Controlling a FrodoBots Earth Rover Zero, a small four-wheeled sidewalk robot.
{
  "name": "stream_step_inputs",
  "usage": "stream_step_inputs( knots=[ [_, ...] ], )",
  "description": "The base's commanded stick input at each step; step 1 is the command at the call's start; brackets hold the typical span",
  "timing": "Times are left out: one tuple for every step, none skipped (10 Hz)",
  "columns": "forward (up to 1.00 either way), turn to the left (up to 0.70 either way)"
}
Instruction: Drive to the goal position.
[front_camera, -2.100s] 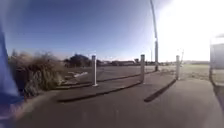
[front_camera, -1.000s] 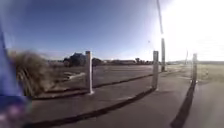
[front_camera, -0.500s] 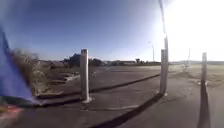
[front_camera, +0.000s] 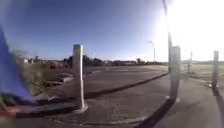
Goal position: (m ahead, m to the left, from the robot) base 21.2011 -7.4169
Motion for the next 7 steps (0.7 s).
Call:
stream_step_inputs(
  knots=[
    [0.7, 0.0],
    [0.7, 0.0],
    [0.7, 0.0],
    [0.7, 0.0],
    [0.7, 0.0],
    [0.7, 0.0],
    [0.7, 0.0]
  ],
)
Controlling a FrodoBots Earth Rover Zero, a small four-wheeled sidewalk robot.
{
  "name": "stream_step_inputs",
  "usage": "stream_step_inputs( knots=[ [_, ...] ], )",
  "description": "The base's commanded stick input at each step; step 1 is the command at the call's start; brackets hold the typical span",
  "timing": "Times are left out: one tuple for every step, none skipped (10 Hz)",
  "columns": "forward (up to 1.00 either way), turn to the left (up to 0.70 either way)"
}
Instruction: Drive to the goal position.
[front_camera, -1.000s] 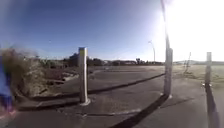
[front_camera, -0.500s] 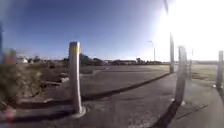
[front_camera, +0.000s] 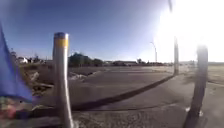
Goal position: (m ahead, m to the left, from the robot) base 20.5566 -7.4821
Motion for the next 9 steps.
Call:
stream_step_inputs(
  knots=[
    [0.7, 0.0],
    [0.7, 0.0],
    [0.7, 0.0],
    [0.7, 0.0],
    [0.7, -0.09],
    [0.7, -0.28],
    [0.7, -0.33],
    [0.7, -0.35],
    [0.7, -0.35]
  ],
)
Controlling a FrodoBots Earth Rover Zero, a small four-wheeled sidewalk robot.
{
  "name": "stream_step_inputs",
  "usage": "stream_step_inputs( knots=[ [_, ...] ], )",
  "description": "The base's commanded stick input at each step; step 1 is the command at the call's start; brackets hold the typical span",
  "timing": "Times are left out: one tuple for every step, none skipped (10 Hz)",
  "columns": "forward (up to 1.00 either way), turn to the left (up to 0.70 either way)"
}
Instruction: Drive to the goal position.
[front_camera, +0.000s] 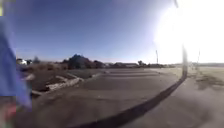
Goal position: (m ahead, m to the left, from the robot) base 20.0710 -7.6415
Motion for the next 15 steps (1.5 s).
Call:
stream_step_inputs(
  knots=[
    [0.7, -0.35],
    [0.7, -0.35],
    [0.7, -0.35],
    [0.7, -0.35],
    [0.7, 0.0],
    [0.7, 0.0],
    [0.7, 0.0],
    [0.7, 0.0],
    [0.7, 0.0],
    [0.7, 0.0],
    [0.7, 0.0],
    [0.7, 0.0],
    [0.7, 0.0],
    [0.7, 0.0],
    [0.7, 0.0]
  ],
)
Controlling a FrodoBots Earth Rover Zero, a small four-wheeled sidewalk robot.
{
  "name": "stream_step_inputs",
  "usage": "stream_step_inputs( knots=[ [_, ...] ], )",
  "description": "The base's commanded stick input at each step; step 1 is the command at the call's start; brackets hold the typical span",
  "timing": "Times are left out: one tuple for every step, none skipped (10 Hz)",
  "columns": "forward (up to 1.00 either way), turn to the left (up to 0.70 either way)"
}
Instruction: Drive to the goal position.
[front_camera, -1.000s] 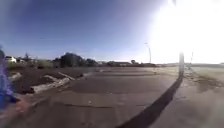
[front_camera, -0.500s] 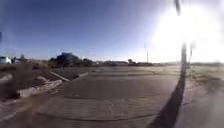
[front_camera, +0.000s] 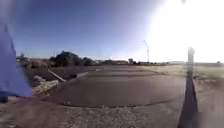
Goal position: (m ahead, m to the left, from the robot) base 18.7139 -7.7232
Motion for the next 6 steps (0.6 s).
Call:
stream_step_inputs(
  knots=[
    [0.7, 0.0],
    [0.7, 0.0],
    [0.7, 0.0],
    [0.7, 0.0],
    [0.7, 0.0],
    [0.7, 0.0]
  ],
)
